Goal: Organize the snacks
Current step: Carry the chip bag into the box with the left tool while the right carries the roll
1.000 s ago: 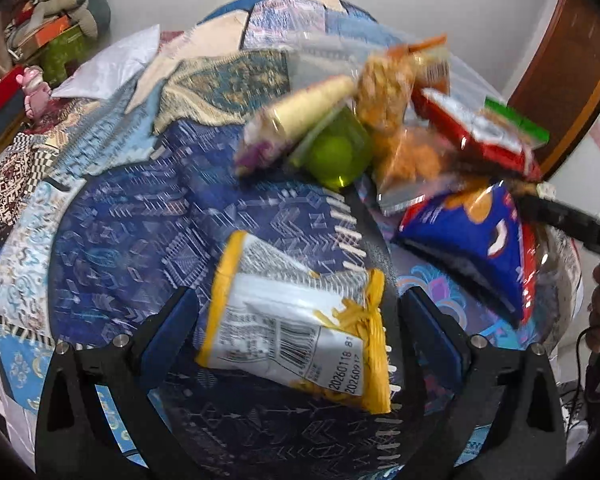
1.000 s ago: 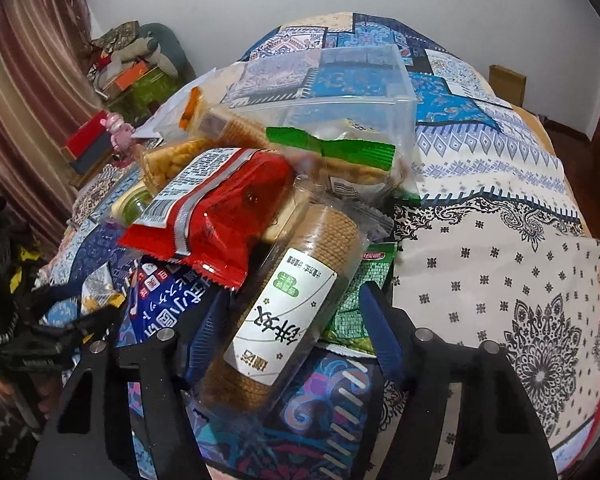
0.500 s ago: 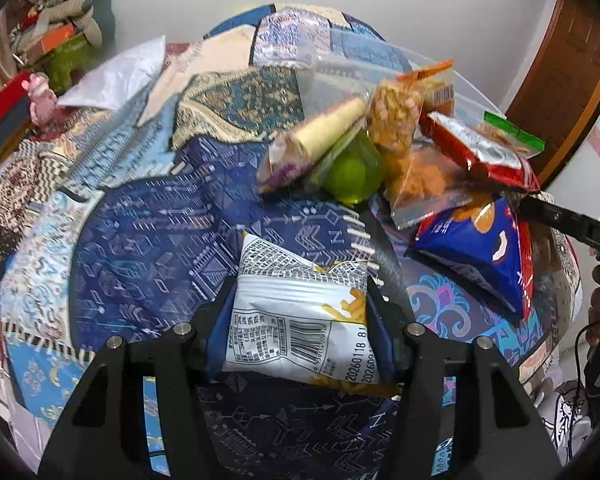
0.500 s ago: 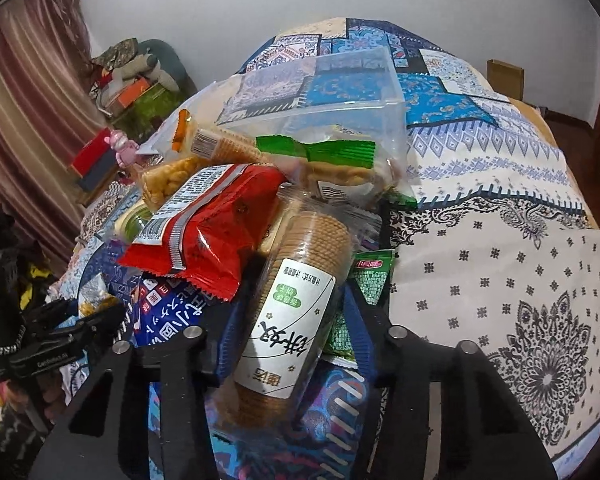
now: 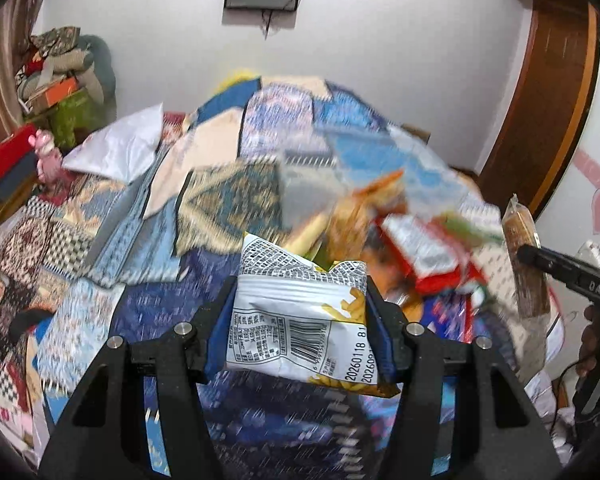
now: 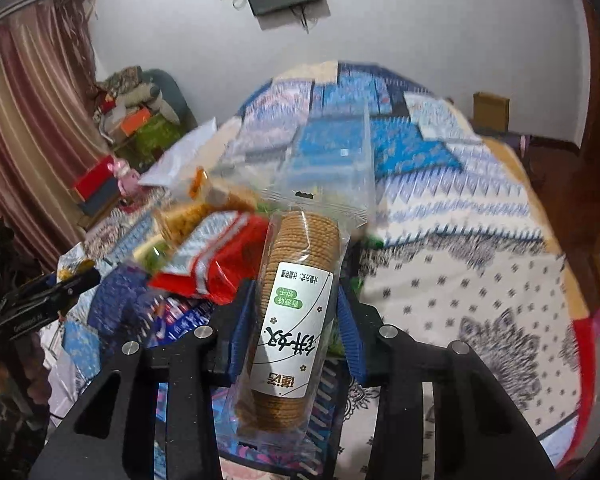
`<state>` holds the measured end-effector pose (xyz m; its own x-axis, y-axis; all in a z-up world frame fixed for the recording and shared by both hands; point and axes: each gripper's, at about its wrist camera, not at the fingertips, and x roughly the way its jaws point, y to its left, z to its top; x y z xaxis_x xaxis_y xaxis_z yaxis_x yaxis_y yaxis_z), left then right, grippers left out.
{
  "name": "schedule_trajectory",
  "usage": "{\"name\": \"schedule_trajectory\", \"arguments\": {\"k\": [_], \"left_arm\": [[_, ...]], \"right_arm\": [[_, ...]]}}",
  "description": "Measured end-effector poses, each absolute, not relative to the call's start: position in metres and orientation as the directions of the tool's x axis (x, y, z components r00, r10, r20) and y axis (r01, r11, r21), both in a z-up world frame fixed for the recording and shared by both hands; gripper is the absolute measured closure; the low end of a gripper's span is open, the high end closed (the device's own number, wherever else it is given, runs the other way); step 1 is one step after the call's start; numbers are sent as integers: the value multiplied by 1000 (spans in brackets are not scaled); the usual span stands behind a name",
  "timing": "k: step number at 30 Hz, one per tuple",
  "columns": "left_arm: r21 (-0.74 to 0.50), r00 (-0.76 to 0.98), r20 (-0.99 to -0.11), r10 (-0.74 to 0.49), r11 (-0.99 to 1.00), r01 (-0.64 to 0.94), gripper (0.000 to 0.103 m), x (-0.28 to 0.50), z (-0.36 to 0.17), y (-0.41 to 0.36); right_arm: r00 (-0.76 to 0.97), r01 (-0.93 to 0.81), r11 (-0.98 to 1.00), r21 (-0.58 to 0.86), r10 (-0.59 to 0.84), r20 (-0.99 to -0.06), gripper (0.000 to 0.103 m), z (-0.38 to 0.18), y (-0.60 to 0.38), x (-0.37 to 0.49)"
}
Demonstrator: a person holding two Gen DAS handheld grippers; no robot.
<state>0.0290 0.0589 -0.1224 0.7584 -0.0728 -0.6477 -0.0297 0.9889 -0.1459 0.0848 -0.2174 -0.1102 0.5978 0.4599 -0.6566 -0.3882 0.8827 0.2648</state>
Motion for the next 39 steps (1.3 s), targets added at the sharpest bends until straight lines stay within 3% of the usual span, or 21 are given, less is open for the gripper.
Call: {"name": "schedule_trajectory", "arguments": {"k": [10, 18, 28, 39], "left_arm": [[-123, 841, -532, -97, 992, 36, 45, 64, -73, 40], [-123, 852, -510, -118, 990, 64, 45, 112, -59, 31], [-153, 790, -598, -136, 987, 54, 45, 190, -85, 34], [-100, 690, -714, -120, 993, 69, 45, 246, -125, 33]], "right_arm": [[691, -435, 873, 221, 481, -539, 66, -58, -213, 93], [717, -469, 861, 199, 502, -484, 66, -38, -201, 126], [702, -463, 864, 199, 494, -513, 66, -51, -181, 179], [665, -443, 882, 160, 443, -602, 66, -79, -163, 244]]}}
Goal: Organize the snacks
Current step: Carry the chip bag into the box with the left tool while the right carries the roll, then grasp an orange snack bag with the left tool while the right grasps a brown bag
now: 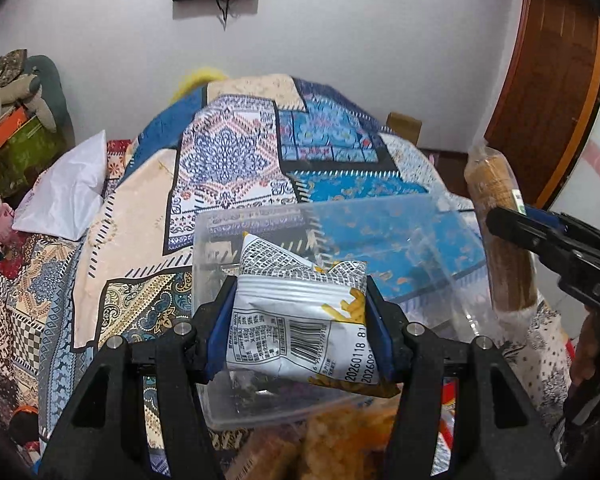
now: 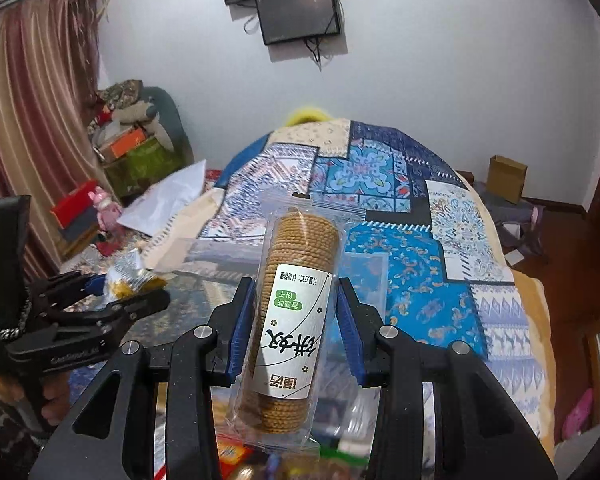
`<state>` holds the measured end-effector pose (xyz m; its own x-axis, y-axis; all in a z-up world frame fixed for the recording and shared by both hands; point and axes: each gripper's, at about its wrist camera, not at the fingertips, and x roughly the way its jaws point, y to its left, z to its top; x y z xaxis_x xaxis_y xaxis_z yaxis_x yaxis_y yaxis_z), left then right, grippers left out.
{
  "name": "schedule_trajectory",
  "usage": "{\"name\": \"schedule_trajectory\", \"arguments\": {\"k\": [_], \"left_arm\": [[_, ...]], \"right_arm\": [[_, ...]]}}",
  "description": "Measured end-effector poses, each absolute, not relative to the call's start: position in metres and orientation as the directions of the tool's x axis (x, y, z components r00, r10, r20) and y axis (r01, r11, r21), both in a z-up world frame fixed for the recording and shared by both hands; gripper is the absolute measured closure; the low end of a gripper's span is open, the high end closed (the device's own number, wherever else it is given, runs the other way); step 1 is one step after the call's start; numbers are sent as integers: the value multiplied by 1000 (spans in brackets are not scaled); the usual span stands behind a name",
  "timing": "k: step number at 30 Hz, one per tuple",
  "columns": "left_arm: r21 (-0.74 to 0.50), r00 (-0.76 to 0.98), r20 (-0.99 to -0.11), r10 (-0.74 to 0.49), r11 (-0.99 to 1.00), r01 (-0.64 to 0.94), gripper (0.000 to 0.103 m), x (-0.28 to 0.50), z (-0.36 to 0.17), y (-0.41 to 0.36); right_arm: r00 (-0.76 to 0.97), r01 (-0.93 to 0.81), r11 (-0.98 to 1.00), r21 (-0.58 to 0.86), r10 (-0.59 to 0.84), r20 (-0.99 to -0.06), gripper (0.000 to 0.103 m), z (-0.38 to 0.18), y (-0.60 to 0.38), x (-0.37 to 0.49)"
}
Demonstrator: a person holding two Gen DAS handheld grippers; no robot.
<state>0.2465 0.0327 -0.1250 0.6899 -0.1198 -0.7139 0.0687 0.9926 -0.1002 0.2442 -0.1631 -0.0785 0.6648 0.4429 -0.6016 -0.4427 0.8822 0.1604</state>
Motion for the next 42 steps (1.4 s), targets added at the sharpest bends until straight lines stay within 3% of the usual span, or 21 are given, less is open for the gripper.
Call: {"name": "schedule_trajectory", "arguments": {"k": [8, 14, 26, 30, 40, 42], "left_arm": [[-81, 649, -754, -104, 995, 66, 45, 264, -141, 33], [-98, 637, -765, -96, 995, 33, 33, 269, -145, 37], [-105, 693, -714, -102, 994, 39, 22, 217, -110, 44], [-91, 696, -712, -98, 995, 47, 22, 190, -106, 44], [-108, 638, -758, -139, 990, 88, 22, 140, -132, 42], [-112, 629, -764, -145, 989, 92, 30, 136, -138, 39]], "right_arm": [[610, -438, 892, 113, 388, -691, 66, -109, -151, 270], [548, -473, 876, 95, 376, -747, 66, -124, -145, 269], [611, -463, 882, 88, 389, -690, 51, -81, -171, 220], [636, -458, 887, 65, 378, -673, 44, -73, -179, 194], [595, -460, 883, 92, 383, -706, 44, -93, -192, 152], [575, -458, 882, 106, 386, -721, 44, -103, -193, 148]]}}
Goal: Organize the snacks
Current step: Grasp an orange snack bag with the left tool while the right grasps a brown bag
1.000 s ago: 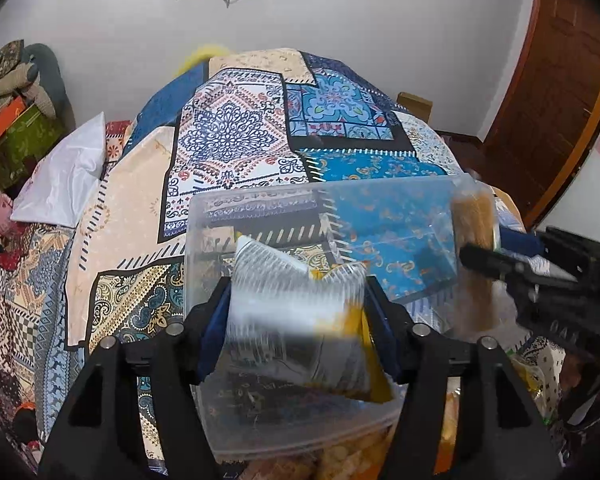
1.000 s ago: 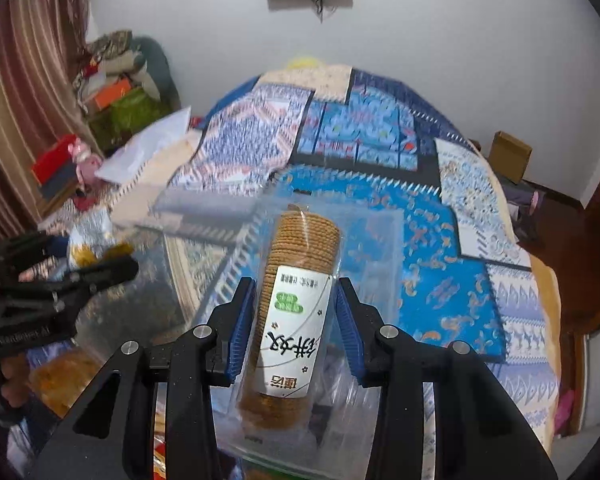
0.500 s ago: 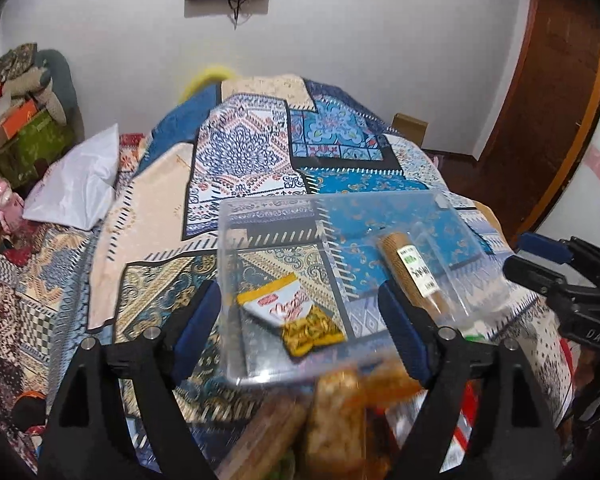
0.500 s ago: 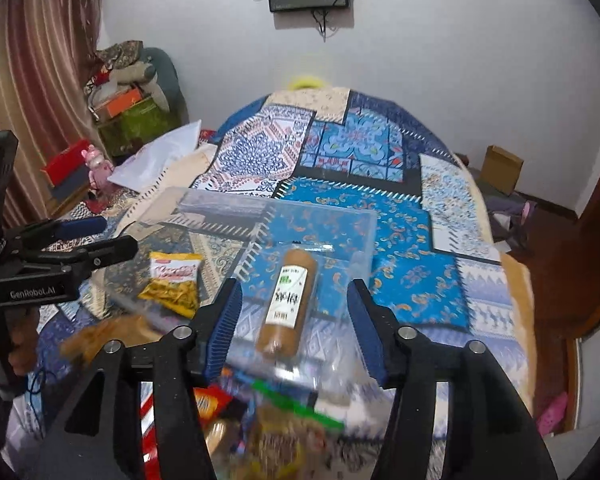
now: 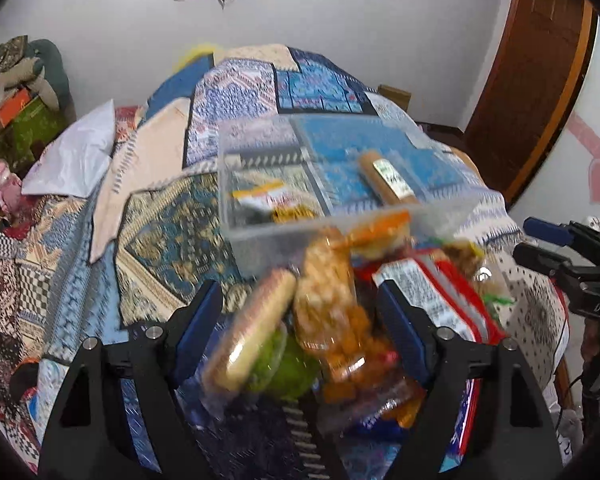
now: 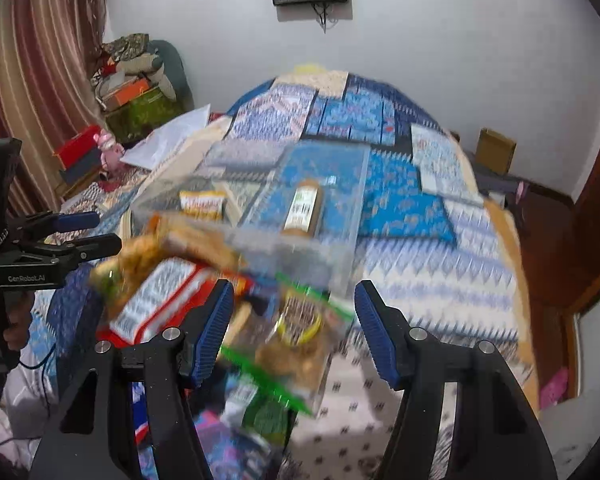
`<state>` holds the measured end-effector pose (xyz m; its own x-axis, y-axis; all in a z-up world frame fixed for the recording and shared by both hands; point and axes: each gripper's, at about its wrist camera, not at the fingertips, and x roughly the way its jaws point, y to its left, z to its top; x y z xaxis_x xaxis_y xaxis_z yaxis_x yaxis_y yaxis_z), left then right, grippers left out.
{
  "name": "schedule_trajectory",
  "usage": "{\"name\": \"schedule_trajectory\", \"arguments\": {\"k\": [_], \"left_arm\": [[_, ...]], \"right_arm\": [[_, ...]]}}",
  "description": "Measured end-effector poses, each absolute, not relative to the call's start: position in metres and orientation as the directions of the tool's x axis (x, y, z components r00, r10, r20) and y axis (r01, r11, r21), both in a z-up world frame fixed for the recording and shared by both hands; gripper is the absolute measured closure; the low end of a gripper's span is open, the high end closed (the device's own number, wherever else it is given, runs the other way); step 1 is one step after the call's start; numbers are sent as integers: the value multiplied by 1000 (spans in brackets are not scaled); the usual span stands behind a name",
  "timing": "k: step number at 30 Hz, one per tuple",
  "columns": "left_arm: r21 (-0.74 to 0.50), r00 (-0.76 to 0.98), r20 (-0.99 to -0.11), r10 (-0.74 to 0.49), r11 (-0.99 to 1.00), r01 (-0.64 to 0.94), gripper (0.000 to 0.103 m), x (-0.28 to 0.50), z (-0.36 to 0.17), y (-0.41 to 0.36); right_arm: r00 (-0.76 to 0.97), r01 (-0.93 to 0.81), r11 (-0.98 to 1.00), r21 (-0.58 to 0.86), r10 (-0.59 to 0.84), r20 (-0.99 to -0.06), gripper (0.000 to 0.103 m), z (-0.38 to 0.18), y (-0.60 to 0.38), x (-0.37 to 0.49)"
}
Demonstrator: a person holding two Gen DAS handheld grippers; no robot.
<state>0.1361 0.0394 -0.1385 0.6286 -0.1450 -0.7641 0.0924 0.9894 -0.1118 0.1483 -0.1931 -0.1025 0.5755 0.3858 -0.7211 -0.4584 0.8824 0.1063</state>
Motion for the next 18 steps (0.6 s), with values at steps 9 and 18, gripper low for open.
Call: {"name": "schedule_trajectory", "arguments": {"k": [9, 18], "left_arm": [[-109, 613, -770, -175, 984, 143, 43, 141, -158, 16], [-65, 647, -753, -120, 992, 108, 68, 150, -171, 15]], "right_arm": [[511, -423, 889, 174, 393, -764, 44, -140, -197, 152], [448, -387, 880, 275, 440, -778, 41, -166, -196, 162]]}}
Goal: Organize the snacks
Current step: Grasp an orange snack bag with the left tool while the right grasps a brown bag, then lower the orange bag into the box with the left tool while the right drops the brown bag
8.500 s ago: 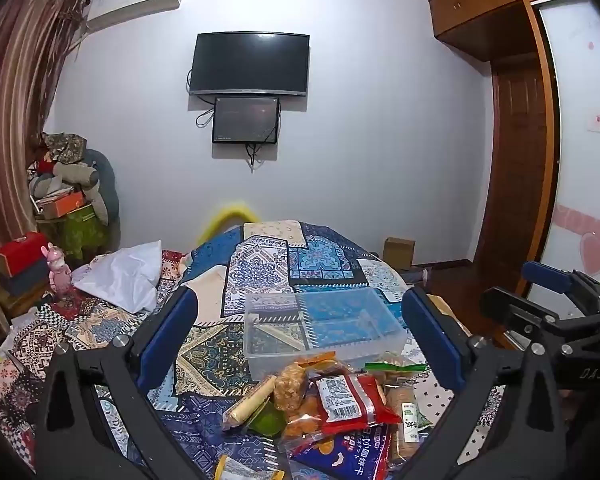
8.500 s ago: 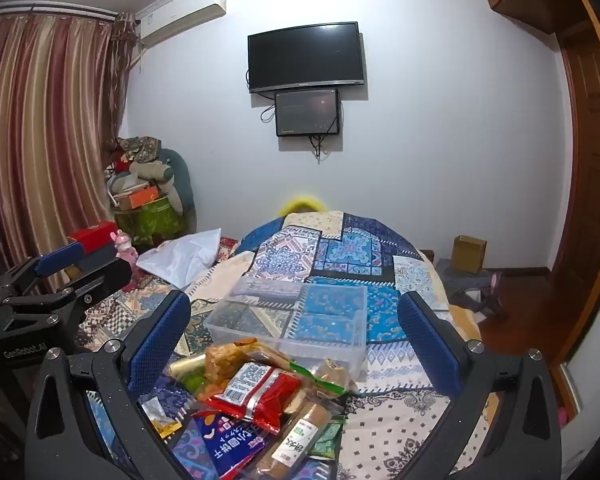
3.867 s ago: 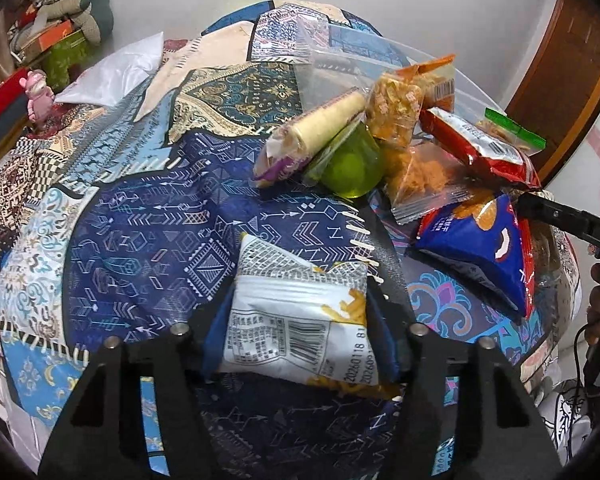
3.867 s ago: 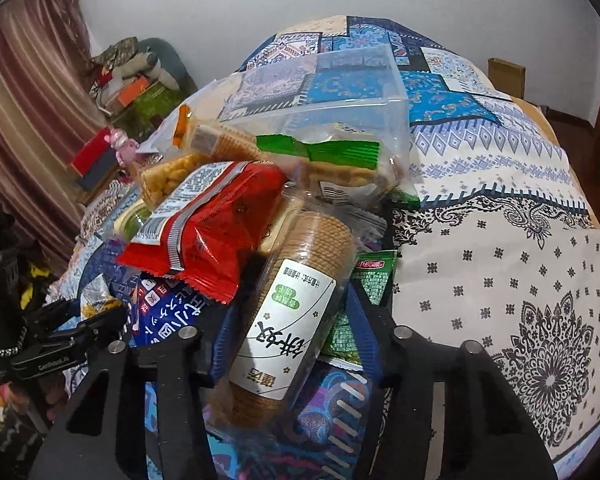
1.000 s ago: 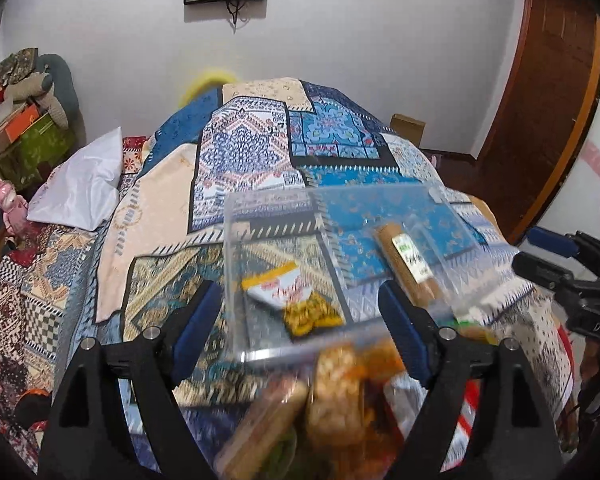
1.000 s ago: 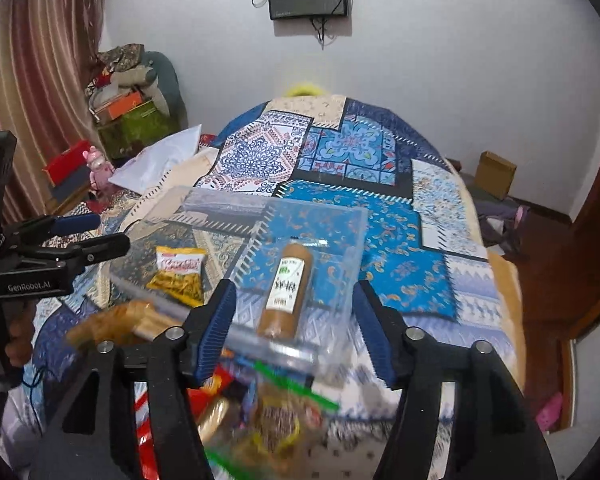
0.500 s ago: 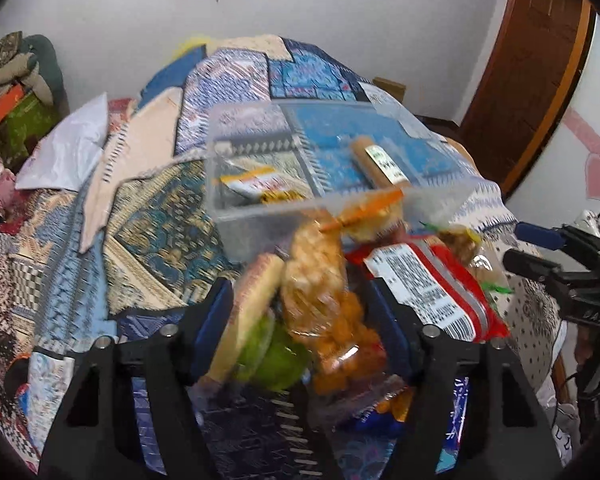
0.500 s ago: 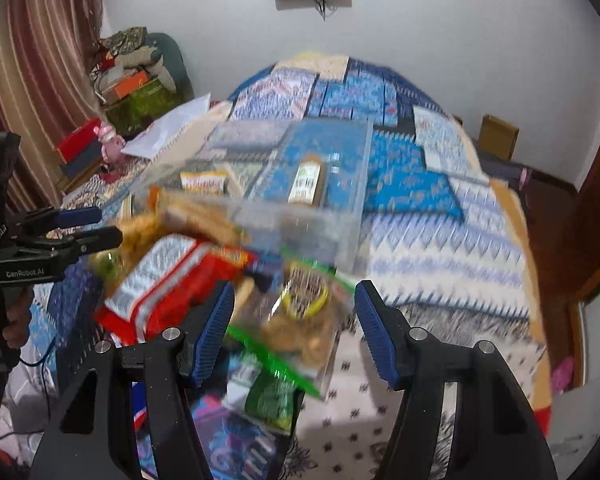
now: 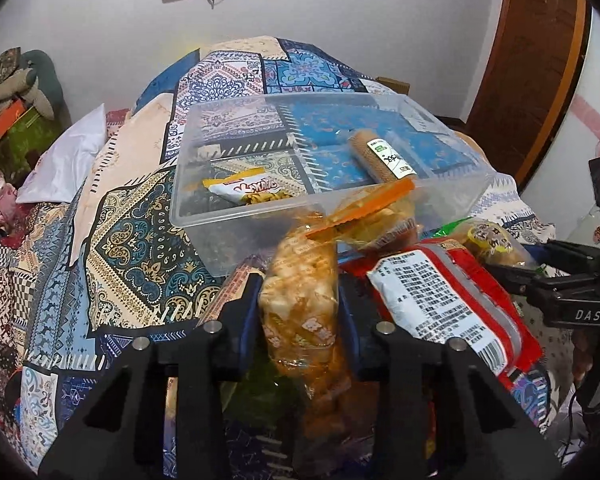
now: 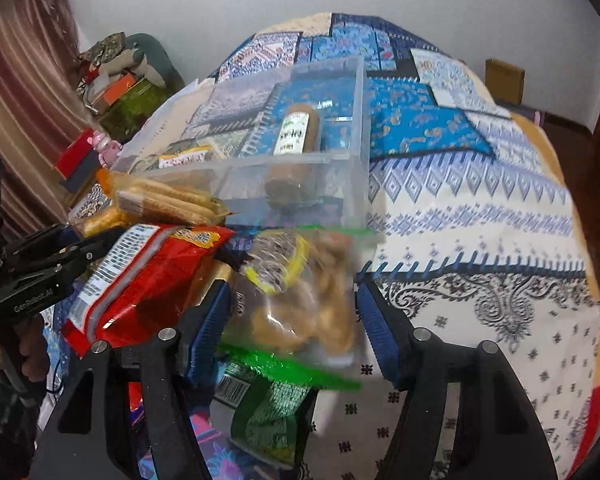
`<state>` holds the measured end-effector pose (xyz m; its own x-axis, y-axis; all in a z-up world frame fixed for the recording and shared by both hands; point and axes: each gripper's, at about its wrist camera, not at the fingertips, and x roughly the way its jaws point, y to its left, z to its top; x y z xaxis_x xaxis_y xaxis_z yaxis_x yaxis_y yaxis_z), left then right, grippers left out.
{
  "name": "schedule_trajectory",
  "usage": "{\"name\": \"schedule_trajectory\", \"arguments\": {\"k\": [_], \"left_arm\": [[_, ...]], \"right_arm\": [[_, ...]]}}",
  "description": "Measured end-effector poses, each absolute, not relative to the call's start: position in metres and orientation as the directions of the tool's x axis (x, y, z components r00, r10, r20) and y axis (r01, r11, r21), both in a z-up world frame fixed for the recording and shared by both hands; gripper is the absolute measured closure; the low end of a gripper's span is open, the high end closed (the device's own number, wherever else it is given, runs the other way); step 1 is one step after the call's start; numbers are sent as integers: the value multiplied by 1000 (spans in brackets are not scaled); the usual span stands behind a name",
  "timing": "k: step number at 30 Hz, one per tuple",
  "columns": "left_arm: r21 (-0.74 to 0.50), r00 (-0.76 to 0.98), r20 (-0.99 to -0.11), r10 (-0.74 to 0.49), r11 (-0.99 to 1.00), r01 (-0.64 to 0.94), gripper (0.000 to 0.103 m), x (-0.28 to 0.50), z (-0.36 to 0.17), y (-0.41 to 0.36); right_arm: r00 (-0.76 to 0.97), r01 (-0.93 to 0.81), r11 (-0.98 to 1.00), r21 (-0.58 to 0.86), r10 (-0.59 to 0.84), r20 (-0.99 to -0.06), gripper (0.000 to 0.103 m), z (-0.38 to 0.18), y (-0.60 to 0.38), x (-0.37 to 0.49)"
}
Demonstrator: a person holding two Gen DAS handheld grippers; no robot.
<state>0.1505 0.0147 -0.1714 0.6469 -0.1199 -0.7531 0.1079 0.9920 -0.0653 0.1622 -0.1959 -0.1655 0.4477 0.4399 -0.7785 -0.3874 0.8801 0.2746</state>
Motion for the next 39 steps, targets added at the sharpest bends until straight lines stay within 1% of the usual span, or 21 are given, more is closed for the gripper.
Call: {"name": "schedule_trajectory", "arguments": {"k": [4, 5, 10, 16, 25, 32, 39], "left_arm": [[-48, 665, -740, -107, 993, 107, 68, 145, -170, 14], [-50, 666, -738, -109, 993, 107, 69, 144, -169, 14], [-69, 689, -714, -124, 992, 107, 69, 135, -153, 19], [-50, 732, -673, -109, 993, 102, 69, 122, -126, 24], [-63, 787, -607, -115, 993, 97, 70, 115, -91, 28], [-60, 803, -584, -120, 993, 105, 70, 134, -79, 28], [-65, 796, -593, -121, 993, 102, 70, 163, -84, 30]], "right_arm": [[439, -381, 874, 302, 458, -773, 41, -170, -198, 161], [440, -382, 872, 306, 463, -769, 48, -169, -198, 161], [472, -404, 881, 246, 431, -769, 57, -162, -195, 152], [509, -407, 886, 223, 423, -750, 57, -147, -203, 141], [586, -428, 880, 207, 445, -678, 57, -104, -209, 132], [621, -453, 870, 195, 465, -631, 57, -81, -197, 148], [615, -468, 862, 194, 476, -629, 57, -80, -178, 177]]}}
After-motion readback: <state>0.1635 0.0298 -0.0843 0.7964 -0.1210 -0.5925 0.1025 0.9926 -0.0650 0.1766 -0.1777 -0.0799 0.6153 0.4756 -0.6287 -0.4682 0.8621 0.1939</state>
